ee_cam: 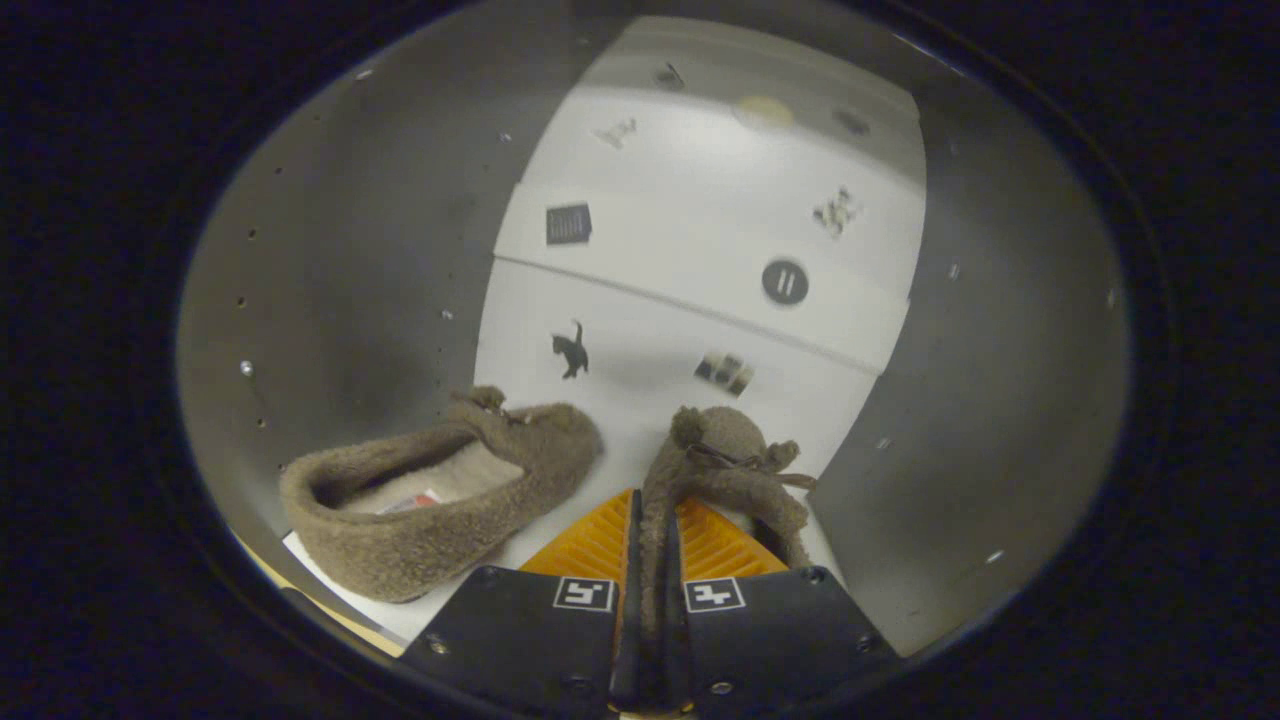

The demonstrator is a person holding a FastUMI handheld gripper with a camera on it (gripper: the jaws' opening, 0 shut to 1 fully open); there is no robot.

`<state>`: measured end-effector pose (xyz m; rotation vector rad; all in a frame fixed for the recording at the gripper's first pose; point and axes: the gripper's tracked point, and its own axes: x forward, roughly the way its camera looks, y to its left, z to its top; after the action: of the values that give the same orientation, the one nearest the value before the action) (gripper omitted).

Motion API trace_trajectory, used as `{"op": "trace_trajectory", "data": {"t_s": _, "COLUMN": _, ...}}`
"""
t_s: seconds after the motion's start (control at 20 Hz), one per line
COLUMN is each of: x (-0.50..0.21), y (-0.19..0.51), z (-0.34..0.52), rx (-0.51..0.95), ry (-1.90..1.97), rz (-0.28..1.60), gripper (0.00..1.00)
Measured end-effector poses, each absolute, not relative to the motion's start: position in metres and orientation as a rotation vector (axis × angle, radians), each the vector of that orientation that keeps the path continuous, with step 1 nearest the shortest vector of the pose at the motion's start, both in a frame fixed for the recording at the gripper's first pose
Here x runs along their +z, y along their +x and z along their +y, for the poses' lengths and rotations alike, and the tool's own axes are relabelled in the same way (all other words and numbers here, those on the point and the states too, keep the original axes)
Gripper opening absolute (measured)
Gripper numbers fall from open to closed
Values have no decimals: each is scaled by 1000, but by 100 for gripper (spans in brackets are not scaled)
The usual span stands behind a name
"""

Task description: Open the shoe cabinet door, grab the shoes and put them into the shoe cabinet, then close the shoe cabinet door.

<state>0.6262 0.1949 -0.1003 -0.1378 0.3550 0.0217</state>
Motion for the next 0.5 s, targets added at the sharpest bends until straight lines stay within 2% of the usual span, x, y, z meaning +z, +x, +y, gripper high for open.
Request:
{"op": "trace_trajectory", "data": {"t_s": 0.2, "x": -104, "y": 637, "z": 200, "rx": 67, "ry": 197, "rz": 382, "gripper": 13}}
{"op": "trace_trajectory", "data": {"t_s": 0.35, "x": -100, "y": 636, "z": 194, "rx": 30, "ry": 172, "rz": 378, "gripper": 15}}
{"op": "trace_trajectory", "data": {"t_s": 0.5, "x": -83, "y": 629, "z": 187, "rx": -27, "ry": 107, "rz": 329, "gripper": 26}}
